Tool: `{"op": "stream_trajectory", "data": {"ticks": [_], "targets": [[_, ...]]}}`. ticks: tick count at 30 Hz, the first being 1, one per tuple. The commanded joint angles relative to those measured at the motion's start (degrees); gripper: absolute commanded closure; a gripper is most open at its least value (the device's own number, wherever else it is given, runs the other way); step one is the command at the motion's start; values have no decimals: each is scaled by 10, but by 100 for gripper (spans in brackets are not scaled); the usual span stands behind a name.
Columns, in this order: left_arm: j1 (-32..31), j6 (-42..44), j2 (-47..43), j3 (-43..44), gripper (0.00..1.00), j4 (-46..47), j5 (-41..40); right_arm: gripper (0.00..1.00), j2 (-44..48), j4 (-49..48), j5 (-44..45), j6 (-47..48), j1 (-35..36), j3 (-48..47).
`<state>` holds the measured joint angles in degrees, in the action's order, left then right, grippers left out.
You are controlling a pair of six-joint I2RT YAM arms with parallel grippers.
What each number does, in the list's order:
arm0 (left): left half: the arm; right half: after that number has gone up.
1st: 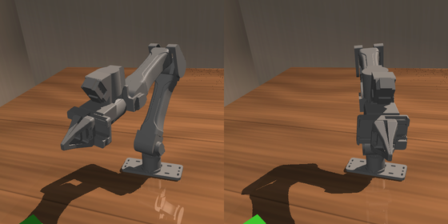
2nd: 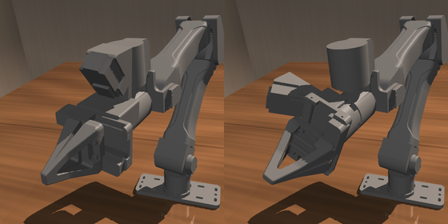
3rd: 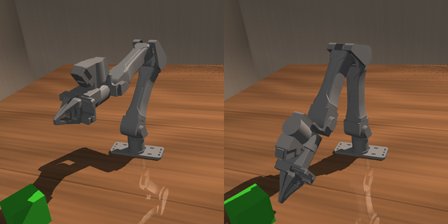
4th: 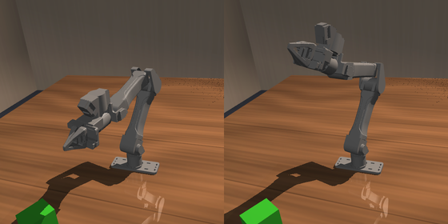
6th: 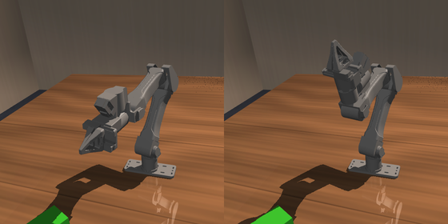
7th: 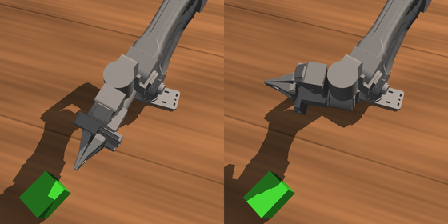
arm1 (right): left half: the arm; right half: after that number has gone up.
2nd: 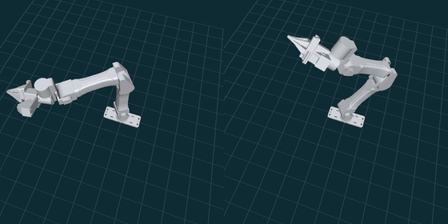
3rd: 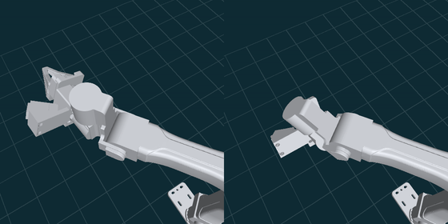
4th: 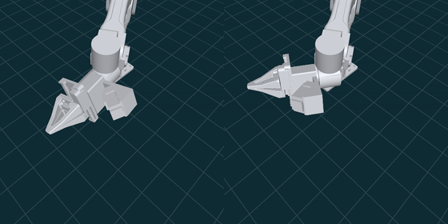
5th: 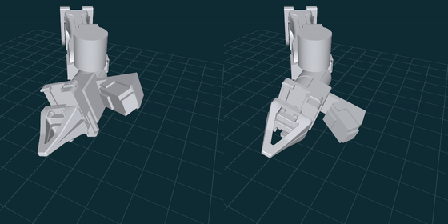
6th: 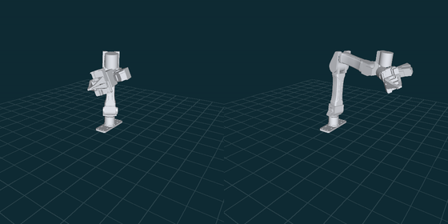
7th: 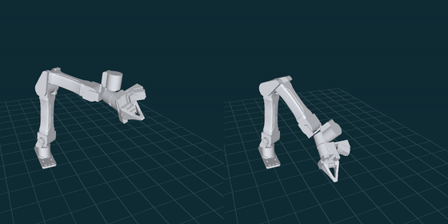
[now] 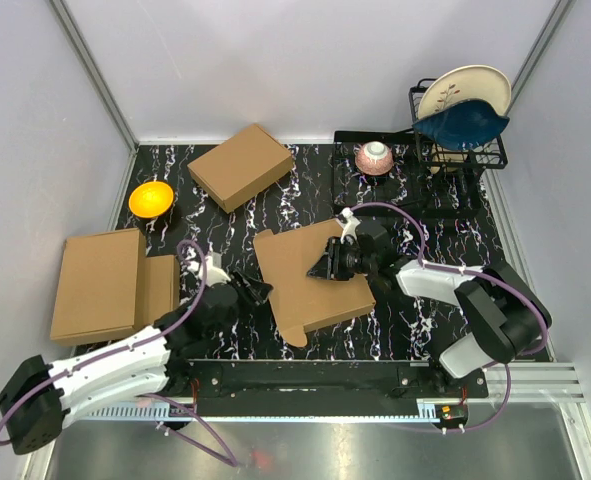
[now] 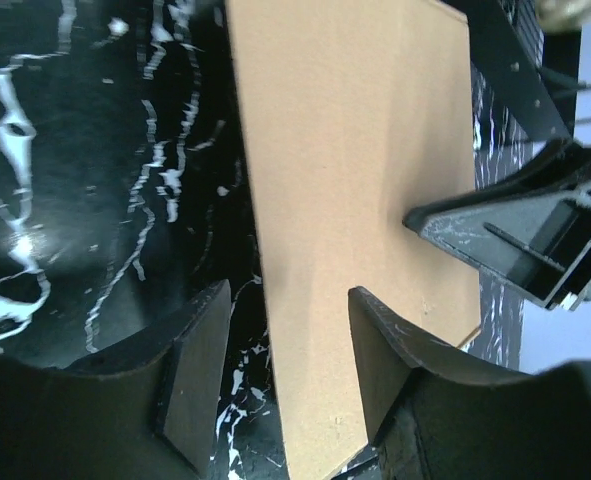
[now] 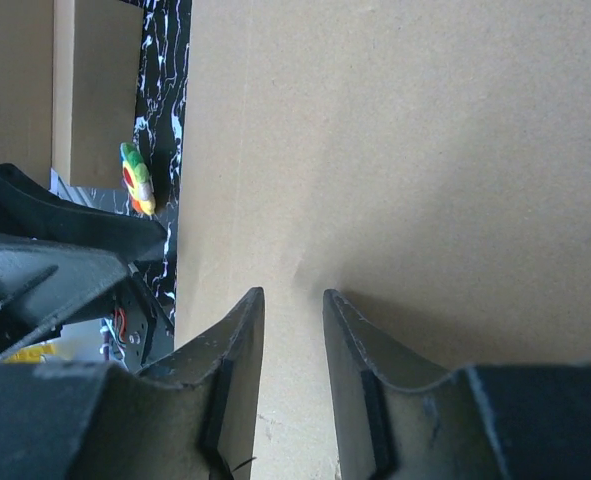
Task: Fold the paper box
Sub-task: Adjust the paper box at the center of the board.
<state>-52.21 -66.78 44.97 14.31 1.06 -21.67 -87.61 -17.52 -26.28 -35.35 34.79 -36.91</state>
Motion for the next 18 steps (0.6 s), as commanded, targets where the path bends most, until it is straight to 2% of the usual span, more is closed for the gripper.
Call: {"op": "stream_trajectory", "data": {"ticks": [1,4,10,12,14,18], "targets": [[-1,-105,-75,8,46,-138,-101,63,-44,93,82,-3,3,42],[-2,-149,-119,-17,46,-192,-114,63,-54,85,91,-14,2,57],[-2,-207,-133,-105,51,-150,-44,62,-49,99,98,-12,3,47],[-3,-209,-118,-118,52,-139,-29,58,-21,100,95,-15,2,46],[-6,-208,-103,-118,52,-133,-28,49,24,114,113,-17,2,33],[-9,-207,-43,-124,53,-84,-22,37,90,207,148,0,2,-42]]}}
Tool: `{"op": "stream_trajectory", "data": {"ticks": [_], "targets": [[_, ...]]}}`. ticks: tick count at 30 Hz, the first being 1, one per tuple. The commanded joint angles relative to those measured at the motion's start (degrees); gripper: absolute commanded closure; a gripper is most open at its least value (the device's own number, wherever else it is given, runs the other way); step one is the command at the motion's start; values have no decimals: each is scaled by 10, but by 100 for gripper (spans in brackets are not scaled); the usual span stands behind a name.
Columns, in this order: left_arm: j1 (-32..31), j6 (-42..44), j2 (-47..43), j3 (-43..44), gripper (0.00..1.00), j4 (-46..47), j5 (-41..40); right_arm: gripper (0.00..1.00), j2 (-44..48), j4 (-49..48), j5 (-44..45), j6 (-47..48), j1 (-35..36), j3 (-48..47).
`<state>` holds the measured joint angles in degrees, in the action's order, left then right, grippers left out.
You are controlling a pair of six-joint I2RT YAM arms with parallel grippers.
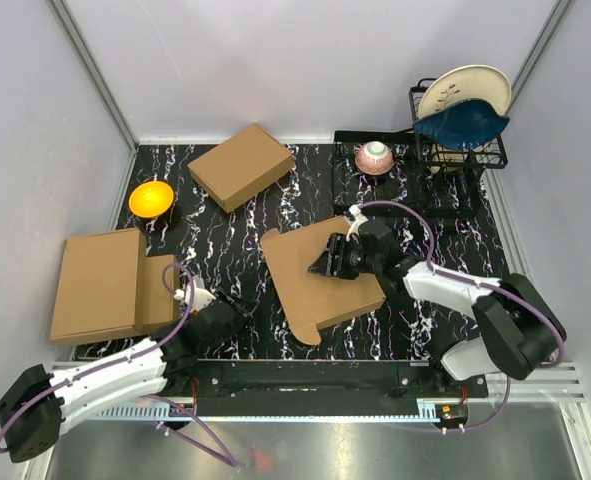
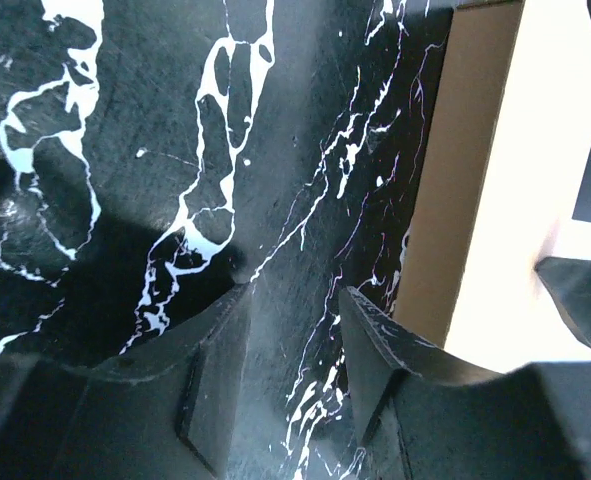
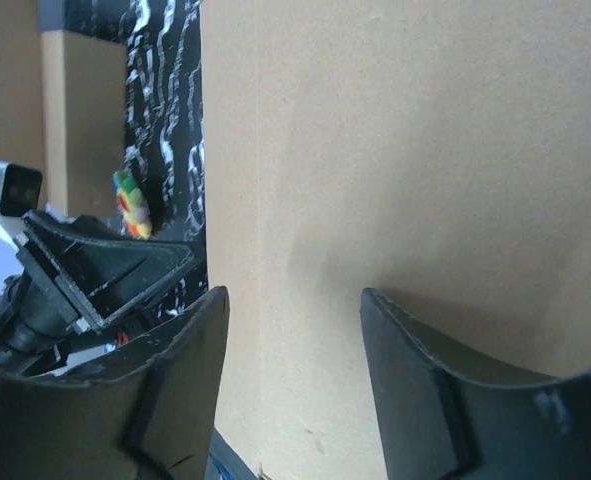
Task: Fold the paper box
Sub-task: Adjust the paper box at the center of the board.
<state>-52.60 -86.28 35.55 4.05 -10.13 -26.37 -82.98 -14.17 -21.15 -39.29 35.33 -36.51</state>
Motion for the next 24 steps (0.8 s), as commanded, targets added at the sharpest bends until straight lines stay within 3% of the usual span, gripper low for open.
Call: {"op": "stream_trajectory", "data": {"ticks": [1,8,12,16,24], "targets": [[-5,-8,64,-20,53,51,27,36,54,189,104,51,-4,-60],[-6,24,159,2,53,118,49,33,85,326,233,134,-11,-132],[-6,36,176,8,53,144,51,41,75,370,315,159,-29,-120],[-6,44,203,13,53,169,55,47,37,370,321,158,-34,-114],[-6,60,212,23,53,181,59,50,-2,378,349,142,-40,-120]]}}
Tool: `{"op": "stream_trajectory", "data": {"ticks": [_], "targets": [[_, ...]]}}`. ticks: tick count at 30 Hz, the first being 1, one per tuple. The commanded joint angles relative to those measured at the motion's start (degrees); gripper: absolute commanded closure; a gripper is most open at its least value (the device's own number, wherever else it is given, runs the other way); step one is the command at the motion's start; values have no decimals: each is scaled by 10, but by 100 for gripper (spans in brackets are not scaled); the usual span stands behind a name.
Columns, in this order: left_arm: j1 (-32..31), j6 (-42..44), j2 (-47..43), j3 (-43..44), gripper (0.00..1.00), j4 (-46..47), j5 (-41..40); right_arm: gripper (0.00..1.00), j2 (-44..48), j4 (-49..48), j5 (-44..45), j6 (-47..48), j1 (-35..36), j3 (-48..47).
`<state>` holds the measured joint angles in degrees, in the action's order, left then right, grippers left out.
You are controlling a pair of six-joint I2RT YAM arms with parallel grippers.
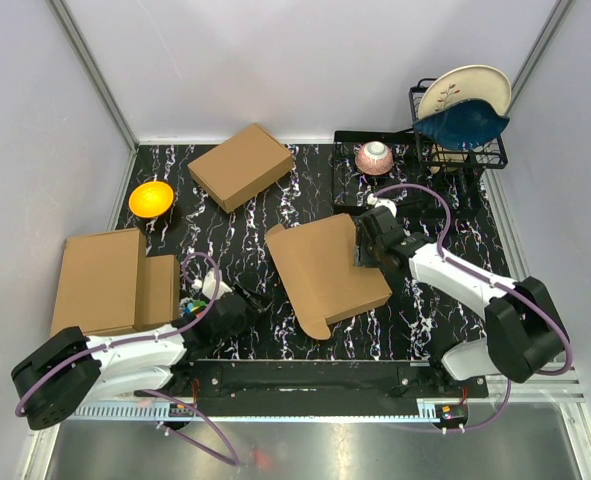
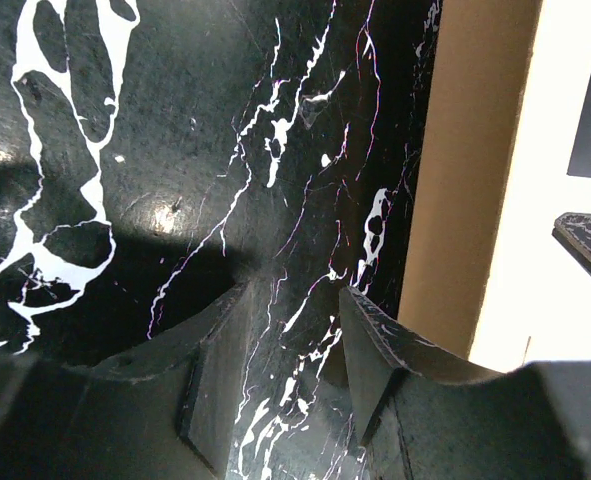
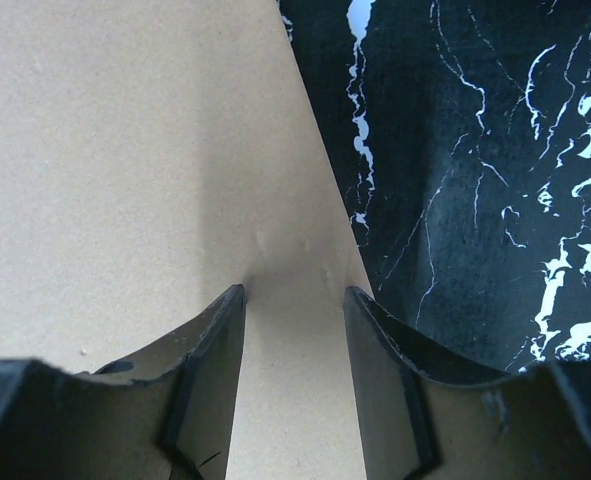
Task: Fold the paper box
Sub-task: Adjust the paper box at the center of the board.
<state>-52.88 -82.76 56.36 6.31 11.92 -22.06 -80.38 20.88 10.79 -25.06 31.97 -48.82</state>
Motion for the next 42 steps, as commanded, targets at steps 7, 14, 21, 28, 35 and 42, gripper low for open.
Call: {"op": "stream_trajectory", "data": {"ticks": [7,14,21,28,35,42], "targets": [[-2,30,-9,0,52,-43,4,50,-54,6,-4,-25,-20,26],[-2,41,-10,12,51,-33,-19,49,-81,6,-46,-36,-40,22],[-2,80,36,47,48,23,-30,48,-116,-3,-77,-47,-41,20],[5,121,174,97,46,155,15,47,-148,-13,-106,-54,-43,15],[7,137,282,106,46,332,34,47,-145,-25,-141,-49,-42,18],[8,187,269,136,45,357,13,47,-145,-30,-176,-40,-41,14]]}}
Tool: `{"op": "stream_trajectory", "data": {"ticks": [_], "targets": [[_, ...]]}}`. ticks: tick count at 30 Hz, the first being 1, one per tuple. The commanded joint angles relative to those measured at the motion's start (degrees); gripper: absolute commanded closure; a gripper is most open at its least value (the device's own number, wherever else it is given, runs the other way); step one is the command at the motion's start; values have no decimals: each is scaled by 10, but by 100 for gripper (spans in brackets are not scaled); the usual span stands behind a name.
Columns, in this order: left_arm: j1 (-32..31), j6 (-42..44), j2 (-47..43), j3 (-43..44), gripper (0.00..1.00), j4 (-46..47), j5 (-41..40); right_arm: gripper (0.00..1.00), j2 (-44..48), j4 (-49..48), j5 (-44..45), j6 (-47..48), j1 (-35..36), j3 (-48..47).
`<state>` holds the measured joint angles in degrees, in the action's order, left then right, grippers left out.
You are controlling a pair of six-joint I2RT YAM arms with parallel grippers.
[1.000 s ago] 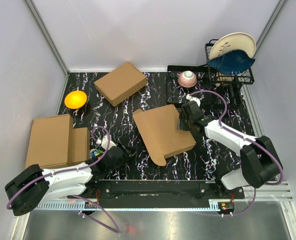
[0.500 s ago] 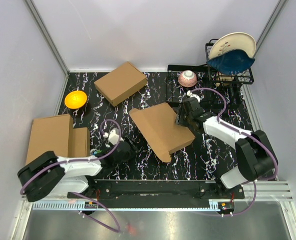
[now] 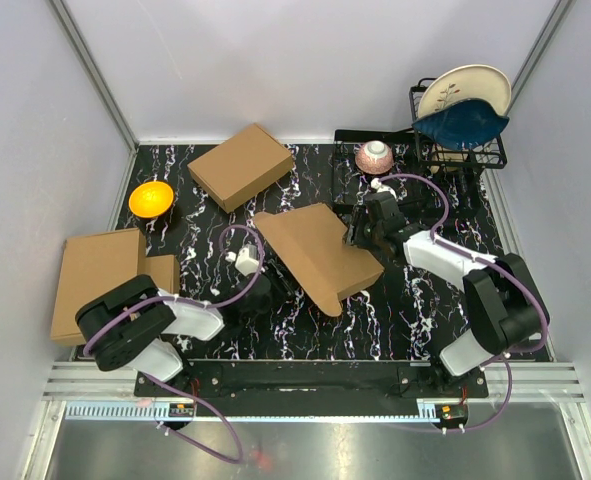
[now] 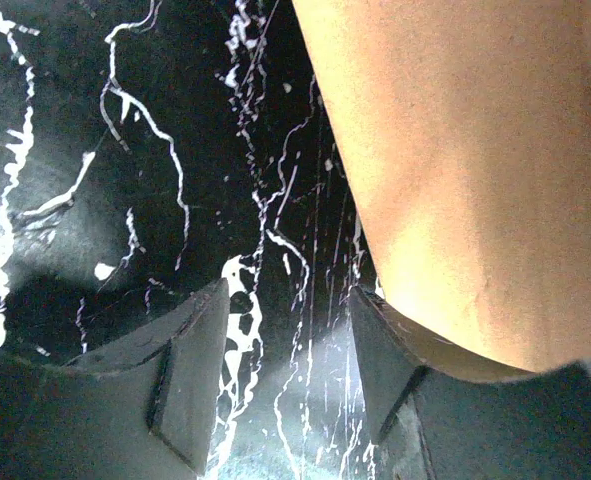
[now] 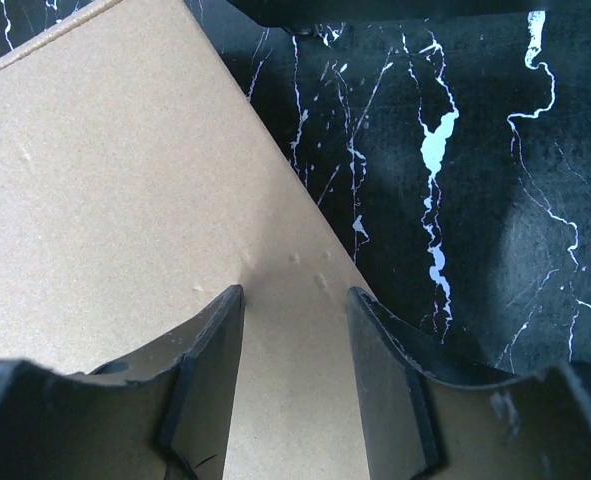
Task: Fold the paper box
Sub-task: Adjust the paper box at the center of the board.
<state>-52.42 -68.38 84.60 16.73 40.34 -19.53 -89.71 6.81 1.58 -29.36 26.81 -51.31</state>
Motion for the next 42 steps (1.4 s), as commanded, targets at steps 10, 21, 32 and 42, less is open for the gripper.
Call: {"op": "stream_trajectory", "data": {"ticks": [10,21,32,42], "targets": [[5,97,-58,64,44,77,-40,46,-29,102,-126,-1,15,37],[-2,133,-91,104,45,12,-31,43,-8,116,-116,-3,50,15],[-12,109,-70,84,45,-24,-30,38,30,118,-45,-13,51,5],[-46,96,-61,51,47,-67,-18,35,75,107,-50,1,51,-46]]}}
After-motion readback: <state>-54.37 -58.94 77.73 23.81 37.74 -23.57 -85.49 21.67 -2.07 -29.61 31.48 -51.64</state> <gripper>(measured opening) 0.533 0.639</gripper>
